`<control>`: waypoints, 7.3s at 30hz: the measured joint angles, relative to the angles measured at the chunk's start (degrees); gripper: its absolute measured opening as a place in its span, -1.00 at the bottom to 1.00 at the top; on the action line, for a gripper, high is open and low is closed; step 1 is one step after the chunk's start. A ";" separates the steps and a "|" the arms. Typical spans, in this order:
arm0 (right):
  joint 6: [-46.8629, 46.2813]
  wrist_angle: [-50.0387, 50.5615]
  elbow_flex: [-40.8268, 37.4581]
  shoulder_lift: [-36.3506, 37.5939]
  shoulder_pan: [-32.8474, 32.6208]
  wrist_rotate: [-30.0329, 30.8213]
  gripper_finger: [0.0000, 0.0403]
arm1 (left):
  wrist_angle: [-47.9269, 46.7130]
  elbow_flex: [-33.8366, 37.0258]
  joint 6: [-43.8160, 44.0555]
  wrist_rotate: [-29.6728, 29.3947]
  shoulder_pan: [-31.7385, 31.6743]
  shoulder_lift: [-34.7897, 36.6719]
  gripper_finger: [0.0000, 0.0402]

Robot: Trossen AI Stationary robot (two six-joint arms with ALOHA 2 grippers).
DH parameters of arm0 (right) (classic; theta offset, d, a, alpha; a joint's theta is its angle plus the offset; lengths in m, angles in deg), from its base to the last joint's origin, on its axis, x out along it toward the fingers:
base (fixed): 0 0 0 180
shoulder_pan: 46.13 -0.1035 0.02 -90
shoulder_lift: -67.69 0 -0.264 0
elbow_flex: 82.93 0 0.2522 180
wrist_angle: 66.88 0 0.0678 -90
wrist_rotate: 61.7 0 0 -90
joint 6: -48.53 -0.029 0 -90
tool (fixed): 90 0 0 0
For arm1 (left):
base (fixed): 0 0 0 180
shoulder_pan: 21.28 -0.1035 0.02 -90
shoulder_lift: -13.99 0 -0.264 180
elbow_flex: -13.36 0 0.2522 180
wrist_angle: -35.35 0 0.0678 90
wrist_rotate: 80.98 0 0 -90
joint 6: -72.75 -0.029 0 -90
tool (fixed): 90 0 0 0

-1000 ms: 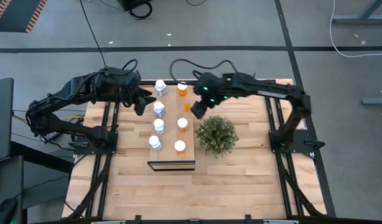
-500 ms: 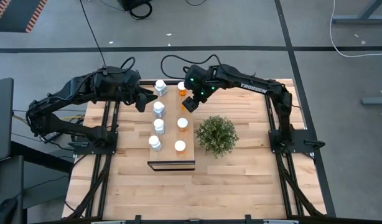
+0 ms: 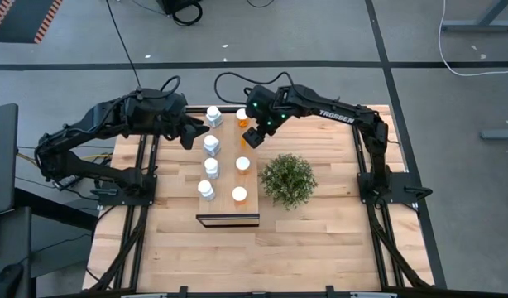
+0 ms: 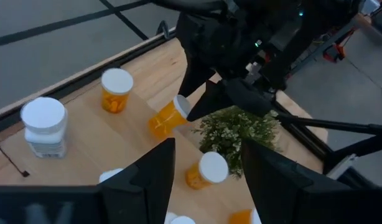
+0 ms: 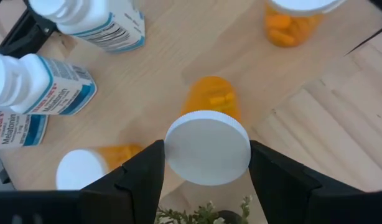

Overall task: Pick and place medicine bottles onto shelf by color
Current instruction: Put the orange pill bottle on the shelf aligned with the other orange pill bottles, then put the orange pill bottle on the shelf aligned with the other orange pill bottle

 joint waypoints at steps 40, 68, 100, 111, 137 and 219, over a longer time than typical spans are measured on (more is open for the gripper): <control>0.24 -11.02 -0.06 7.48 -0.49 -1.01 0.12 | 3.29 0.02 -13.74 9.32 -8.74 -19.16 -0.18; 5.71 -2.54 -0.07 7.67 -0.55 -1.55 0.12 | 9.15 0.02 -24.21 1.46 -8.43 -17.76 -0.25; 3.83 -10.25 -0.07 7.61 -0.55 -3.26 0.12 | 9.23 0.02 -20.80 2.19 -5.74 -17.96 -0.31; 6.35 -10.38 -0.07 7.61 -0.96 1.01 0.12 | 9.01 0.02 -20.15 2.21 -5.74 -17.98 -0.33; 3.09 -17.92 -16.98 7.56 -2.76 4.28 0.12 | 4.52 0.02 -20.37 2.24 -6.81 -17.98 -0.29; 60.23 -24.66 -24.17 7.56 -1.77 0.26 0.00 | -4.41 0.00 -18.23 2.23 -6.79 -17.72 -0.31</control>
